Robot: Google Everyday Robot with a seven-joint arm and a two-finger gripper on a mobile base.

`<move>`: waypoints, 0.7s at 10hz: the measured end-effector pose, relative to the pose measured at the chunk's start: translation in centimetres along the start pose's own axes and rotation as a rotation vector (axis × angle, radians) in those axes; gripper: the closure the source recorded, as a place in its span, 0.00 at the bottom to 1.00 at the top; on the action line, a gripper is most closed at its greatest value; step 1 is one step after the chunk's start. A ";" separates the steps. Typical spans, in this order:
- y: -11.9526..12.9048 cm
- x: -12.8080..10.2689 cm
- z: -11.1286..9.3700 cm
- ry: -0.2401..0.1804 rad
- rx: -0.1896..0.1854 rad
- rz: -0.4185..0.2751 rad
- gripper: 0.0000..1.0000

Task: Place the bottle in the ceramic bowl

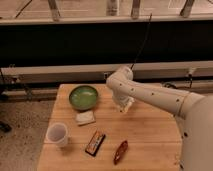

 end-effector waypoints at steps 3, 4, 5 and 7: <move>-2.6 -1.0 -0.9 0.020 0.001 -0.034 1.00; -3.3 -1.3 -1.2 0.029 0.001 -0.044 1.00; -3.8 -1.4 -1.4 0.036 0.003 -0.053 1.00; -4.6 -1.4 -2.1 0.047 0.005 -0.066 1.00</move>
